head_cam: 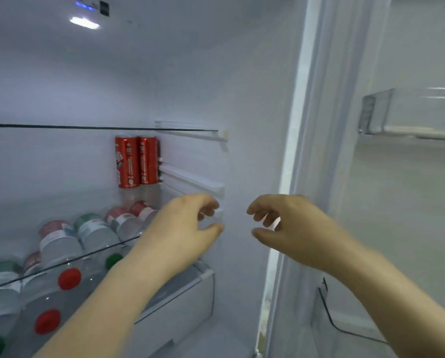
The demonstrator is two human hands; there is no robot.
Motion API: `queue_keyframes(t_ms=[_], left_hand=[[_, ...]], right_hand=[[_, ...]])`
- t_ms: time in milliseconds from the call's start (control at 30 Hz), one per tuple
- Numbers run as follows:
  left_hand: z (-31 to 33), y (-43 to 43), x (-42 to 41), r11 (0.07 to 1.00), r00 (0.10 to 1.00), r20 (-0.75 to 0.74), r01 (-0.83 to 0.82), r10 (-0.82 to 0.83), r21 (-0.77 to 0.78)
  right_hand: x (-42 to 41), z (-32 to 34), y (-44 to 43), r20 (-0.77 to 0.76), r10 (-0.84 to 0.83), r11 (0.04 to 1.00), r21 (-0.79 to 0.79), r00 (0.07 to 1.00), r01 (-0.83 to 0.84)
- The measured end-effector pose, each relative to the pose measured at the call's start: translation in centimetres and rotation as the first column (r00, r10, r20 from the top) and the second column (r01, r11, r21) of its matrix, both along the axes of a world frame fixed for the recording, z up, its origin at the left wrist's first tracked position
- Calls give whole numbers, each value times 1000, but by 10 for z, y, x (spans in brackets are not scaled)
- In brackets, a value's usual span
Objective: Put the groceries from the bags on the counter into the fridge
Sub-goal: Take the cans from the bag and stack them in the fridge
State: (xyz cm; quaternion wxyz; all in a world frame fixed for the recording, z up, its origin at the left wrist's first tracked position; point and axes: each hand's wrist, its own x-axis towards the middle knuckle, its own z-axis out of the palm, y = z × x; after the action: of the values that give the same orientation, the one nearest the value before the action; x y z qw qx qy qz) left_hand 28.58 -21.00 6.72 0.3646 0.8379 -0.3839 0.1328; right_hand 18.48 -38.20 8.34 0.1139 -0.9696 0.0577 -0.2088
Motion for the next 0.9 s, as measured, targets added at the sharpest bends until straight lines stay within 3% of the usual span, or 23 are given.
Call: queue_keyframes(t_ms=[200,467,733,900], left_hand=[[6,-35,-65,967,966,51,253,-252,-17],[2,-106,-134,839,839,59,543,-540,-33],[-13,-176,-202,699,700,59,714,-711,-45],[-28,-209,-241,596,597,33,802,-801,-34]], right_hand=[[-96,0,-15,81,-146,989,19,986,145],[-204,0,-54,119,-400,916,12,909,401],[-298,-13,-74,167,-630,771,23,758,636],[-344,-28,-74,158,-770,630,39,618,775]])
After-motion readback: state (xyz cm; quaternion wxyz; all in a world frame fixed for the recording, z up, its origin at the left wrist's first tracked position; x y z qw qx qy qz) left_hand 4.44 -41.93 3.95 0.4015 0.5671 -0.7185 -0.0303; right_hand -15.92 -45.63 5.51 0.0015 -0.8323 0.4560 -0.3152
